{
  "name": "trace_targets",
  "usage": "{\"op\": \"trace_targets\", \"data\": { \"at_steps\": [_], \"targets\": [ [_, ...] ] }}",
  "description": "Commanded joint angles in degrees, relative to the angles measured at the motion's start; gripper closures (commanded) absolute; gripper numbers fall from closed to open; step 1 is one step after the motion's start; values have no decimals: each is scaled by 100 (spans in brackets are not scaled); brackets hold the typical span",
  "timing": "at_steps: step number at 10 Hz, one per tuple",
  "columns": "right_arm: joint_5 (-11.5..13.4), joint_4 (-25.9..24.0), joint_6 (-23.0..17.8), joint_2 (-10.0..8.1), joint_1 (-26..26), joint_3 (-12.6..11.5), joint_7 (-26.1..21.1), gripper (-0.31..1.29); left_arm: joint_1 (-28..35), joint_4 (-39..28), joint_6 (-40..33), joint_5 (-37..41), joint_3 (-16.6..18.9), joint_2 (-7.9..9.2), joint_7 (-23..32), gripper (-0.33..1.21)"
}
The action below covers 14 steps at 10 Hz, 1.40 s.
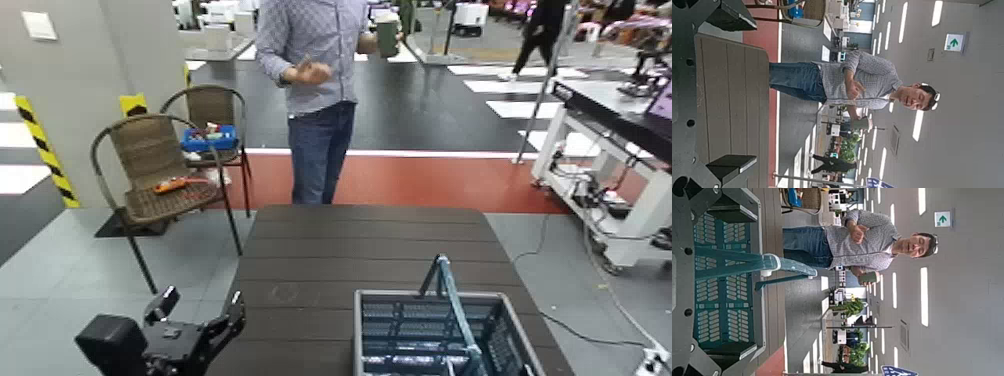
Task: Grasp the handle of the crate.
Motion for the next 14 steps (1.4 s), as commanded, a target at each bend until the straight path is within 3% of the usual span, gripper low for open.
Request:
{"op": "trace_targets", "data": {
  "at_steps": [1, 5, 7, 10, 14],
  "targets": [
    [51, -11, -20, 4, 12, -6, -22, 15, -6, -5, 16, 19, 0, 0, -13, 11],
    [60, -20, -11, 4, 20, 3, -39, 15, -121, -180, 535, 327, 9, 44, -110, 11],
    [60, -20, -11, 4, 20, 3, -39, 15, -305, -462, 1247, 845, -79, 229, -92, 11],
    [77, -28, 6, -5, -6, 29, -39, 15, -1105, -506, 2864, 2128, -193, 580, -497, 11],
    [156, -63, 41, -5, -6, 47, -39, 15, -2239, 162, 4868, 4176, -325, 800, -488, 11]
  ]
}}
